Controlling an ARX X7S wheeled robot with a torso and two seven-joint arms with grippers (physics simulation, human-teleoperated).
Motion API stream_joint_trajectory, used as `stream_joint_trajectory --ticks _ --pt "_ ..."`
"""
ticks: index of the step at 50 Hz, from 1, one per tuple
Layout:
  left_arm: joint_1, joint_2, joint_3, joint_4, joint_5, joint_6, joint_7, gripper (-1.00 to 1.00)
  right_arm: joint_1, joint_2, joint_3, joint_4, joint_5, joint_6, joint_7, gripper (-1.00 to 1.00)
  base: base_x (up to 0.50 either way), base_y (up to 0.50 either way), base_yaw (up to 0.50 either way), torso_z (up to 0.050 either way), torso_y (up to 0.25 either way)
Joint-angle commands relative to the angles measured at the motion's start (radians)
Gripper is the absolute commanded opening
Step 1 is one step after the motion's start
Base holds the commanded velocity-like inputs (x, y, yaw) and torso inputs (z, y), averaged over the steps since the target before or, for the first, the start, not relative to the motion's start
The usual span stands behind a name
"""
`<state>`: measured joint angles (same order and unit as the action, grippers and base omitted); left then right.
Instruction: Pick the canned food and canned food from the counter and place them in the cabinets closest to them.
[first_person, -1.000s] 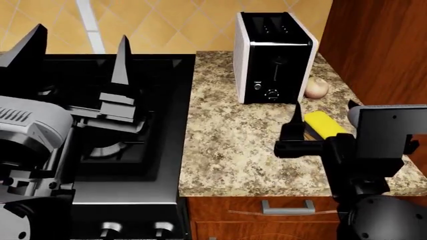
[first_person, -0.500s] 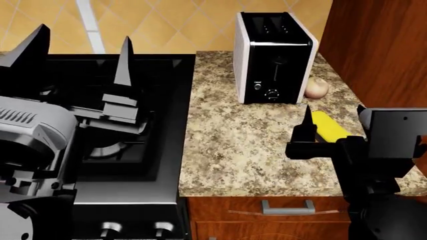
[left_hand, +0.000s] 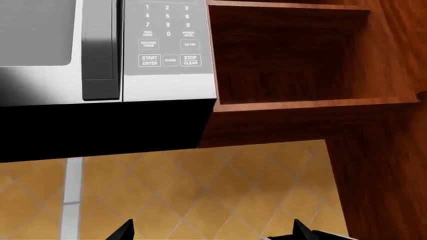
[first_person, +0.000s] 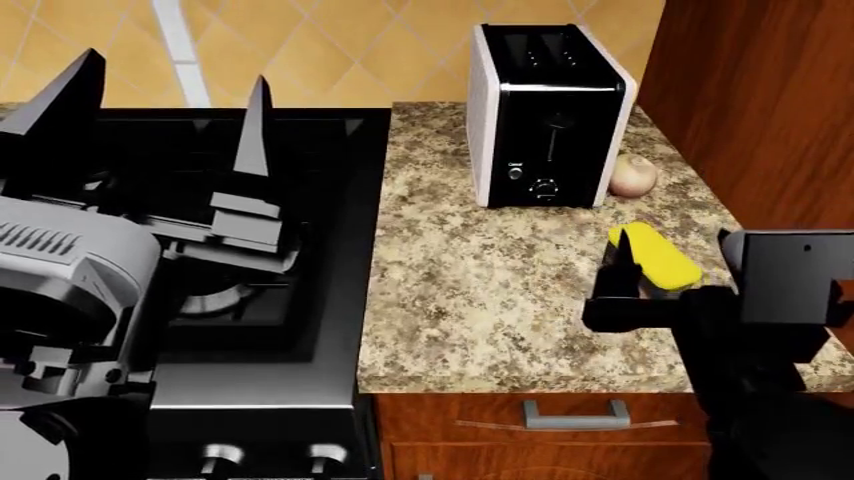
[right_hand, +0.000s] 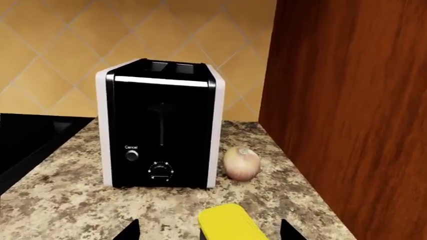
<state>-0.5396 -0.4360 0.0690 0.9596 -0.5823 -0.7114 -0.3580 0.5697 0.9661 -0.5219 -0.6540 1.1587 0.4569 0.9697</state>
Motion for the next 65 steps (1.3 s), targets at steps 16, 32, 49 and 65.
stream_joint_trajectory --ticks 16,32,49,65 --pt "-0.003 -0.033 0.029 -0.007 -0.021 0.029 -0.033 1.0 -0.041 0.044 -0.004 0.006 0.01 0.012 0.0 1.0 0.0 0.0 0.0 0.0 0.0" --pt "-0.007 -0.049 0.043 -0.013 -0.032 0.043 -0.049 1.0 -0.058 0.047 -0.002 0.078 0.021 0.005 -0.031 1.0 0.0 0.0 0.0 0.0 0.0" --pt "-0.008 -0.066 0.051 -0.016 -0.043 0.06 -0.064 1.0 -0.061 0.036 -0.007 0.124 0.016 0.006 -0.049 1.0 0.0 0.0 0.0 0.0 0.0" --pt "-0.014 -0.077 0.063 -0.009 -0.051 0.062 -0.079 1.0 -0.049 -0.007 -0.029 0.227 -0.005 0.014 -0.094 1.0 0.0 0.0 0.0 0.0 0.0"
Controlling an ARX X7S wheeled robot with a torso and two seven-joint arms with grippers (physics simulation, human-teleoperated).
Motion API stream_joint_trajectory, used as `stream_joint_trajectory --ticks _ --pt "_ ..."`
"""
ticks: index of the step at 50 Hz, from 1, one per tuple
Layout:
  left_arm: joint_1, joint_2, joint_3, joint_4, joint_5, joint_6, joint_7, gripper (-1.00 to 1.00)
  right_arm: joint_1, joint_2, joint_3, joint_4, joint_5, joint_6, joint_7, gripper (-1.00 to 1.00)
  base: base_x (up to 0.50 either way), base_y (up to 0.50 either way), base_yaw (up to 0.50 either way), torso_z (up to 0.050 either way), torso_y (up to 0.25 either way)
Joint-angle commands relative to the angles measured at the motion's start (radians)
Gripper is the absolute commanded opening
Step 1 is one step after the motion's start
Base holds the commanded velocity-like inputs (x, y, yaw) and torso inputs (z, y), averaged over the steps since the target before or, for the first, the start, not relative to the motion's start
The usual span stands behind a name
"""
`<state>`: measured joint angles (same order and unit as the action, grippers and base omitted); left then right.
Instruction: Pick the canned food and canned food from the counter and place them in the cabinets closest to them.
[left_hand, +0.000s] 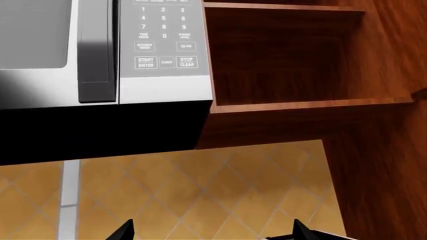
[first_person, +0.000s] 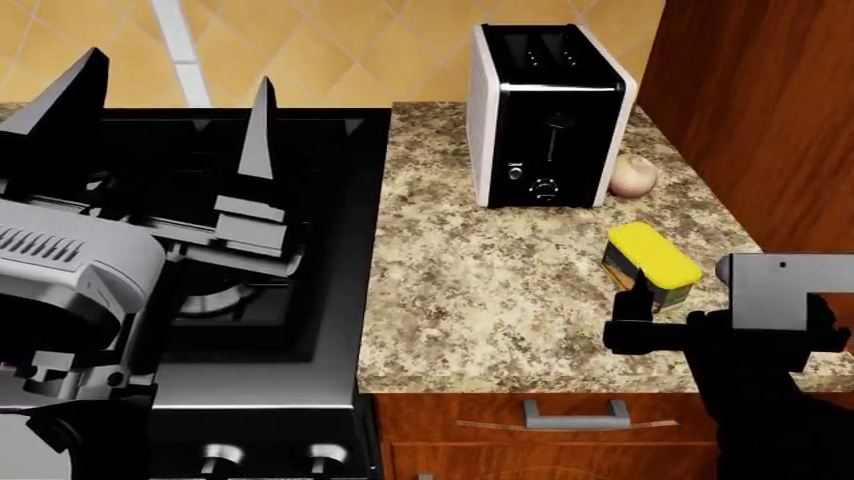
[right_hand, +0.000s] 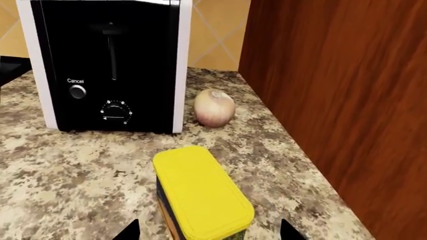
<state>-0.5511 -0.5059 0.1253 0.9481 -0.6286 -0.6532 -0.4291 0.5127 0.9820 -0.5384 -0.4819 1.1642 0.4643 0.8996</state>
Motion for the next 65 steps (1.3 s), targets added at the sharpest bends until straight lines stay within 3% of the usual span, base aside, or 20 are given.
stream_joint_trajectory --ticks 1,65 --pt "-0.003 -0.008 0.007 0.002 -0.005 0.003 -0.009 1.0 0.012 -0.024 -0.014 0.06 -0.01 0.01 -0.025 1.0 0.0 0.0 0.0 0.0 0.0" --pt "-0.007 -0.041 0.054 -0.002 -0.014 0.035 -0.032 1.0 0.154 -0.146 -0.106 0.338 -0.085 0.102 -0.2 1.0 0.0 0.0 0.0 0.0 0.0"
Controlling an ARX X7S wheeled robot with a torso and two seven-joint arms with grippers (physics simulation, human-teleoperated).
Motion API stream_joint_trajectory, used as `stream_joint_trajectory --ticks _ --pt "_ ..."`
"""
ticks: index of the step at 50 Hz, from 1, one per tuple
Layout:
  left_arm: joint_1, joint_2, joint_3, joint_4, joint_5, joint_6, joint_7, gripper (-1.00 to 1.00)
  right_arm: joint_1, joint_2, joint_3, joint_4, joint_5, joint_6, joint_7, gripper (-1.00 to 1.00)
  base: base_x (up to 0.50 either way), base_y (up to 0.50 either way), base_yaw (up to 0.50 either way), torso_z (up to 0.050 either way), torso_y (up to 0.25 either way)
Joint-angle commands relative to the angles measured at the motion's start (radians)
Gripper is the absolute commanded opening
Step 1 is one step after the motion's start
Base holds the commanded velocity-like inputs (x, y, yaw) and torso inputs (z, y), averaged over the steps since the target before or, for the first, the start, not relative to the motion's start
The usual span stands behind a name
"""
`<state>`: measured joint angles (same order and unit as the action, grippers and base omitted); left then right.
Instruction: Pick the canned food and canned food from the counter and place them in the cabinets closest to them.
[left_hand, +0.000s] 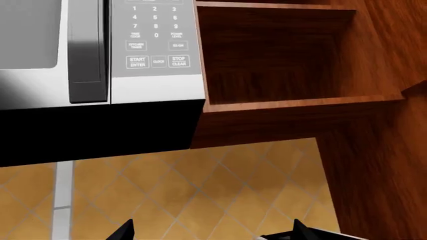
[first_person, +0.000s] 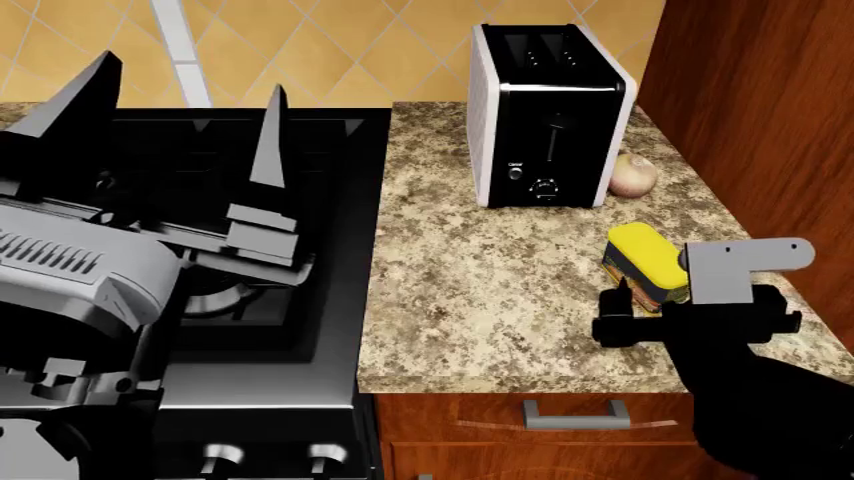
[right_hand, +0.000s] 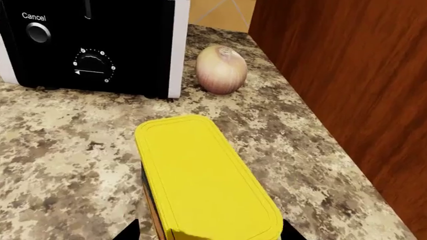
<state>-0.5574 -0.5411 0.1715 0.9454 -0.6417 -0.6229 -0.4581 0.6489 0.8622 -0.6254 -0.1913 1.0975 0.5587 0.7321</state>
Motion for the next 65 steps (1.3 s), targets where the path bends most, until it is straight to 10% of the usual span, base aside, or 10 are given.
stream_joint_trajectory --ticks 1,23,24,65 --pt "-0.001 -0.006 0.007 0.001 -0.001 0.005 -0.003 1.0 0.02 -0.028 -0.02 0.053 -0.02 0.008 -0.035 1.0 0.0 0.0 0.0 0.0 0.0" --pt "-0.003 -0.015 0.019 0.001 -0.003 0.012 -0.01 1.0 0.036 -0.045 -0.029 0.101 -0.027 0.02 -0.052 1.0 0.0 0.0 0.0 0.0 0.0" --pt "-0.003 -0.015 0.019 0.001 -0.003 0.012 -0.011 1.0 0.039 -0.047 -0.032 0.104 -0.028 0.024 -0.055 -1.0 0.0 0.0 0.0 0.0 0.0" --pt "-0.002 -0.015 0.041 -0.081 0.021 0.047 -0.009 1.0 -0.015 0.057 0.102 -0.239 0.15 -0.012 0.148 -1.0 0.0 0.0 0.0 0.0 0.0"
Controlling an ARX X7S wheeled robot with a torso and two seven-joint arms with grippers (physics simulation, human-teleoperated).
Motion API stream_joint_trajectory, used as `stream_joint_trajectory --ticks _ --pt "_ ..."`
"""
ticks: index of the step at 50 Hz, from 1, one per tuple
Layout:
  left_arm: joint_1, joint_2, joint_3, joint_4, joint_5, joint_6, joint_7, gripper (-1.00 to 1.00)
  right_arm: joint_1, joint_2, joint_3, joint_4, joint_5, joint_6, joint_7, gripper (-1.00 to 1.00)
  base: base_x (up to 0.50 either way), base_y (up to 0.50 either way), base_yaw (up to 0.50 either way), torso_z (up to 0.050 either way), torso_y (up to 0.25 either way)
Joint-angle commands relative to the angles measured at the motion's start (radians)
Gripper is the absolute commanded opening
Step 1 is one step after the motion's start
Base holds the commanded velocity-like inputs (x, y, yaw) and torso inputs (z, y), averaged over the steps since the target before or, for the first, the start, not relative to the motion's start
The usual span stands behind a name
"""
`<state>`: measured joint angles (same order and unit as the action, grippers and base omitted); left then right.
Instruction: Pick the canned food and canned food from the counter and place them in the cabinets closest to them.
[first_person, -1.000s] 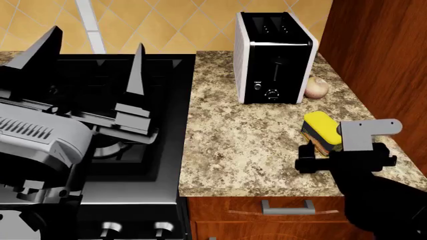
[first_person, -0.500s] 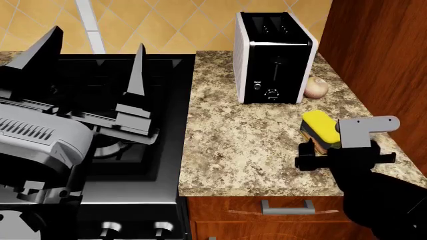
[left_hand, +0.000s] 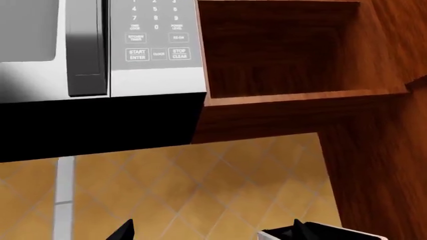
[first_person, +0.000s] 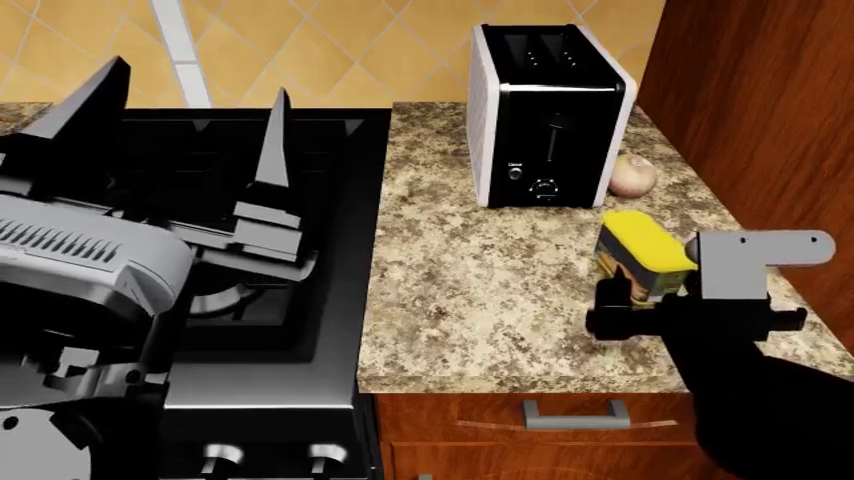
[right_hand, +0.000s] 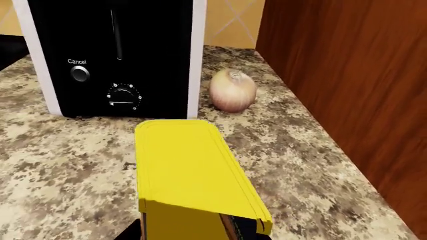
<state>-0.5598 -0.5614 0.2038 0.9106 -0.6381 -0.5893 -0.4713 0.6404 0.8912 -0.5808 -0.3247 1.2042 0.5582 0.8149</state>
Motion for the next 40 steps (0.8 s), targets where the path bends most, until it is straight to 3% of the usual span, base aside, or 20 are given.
stream_joint_trajectory --ticks 1,27,40 --pt "-0.001 0.006 0.009 -0.052 0.019 0.014 0.004 1.0 -0.007 0.03 0.06 -0.112 0.046 -0.013 0.068 -1.0 0.0 0.0 0.0 0.0 0.0" --pt "-0.012 0.004 0.003 -0.072 0.01 0.013 -0.007 1.0 0.01 0.086 0.132 -0.334 0.07 -0.042 0.19 -1.0 0.0 0.0 0.0 0.0 0.0" --pt "-0.149 0.038 0.015 -0.207 0.007 -0.037 -0.013 1.0 0.113 0.108 0.161 -0.41 0.187 0.008 0.27 -1.0 0.0 0.0 0.0 0.0 0.0"
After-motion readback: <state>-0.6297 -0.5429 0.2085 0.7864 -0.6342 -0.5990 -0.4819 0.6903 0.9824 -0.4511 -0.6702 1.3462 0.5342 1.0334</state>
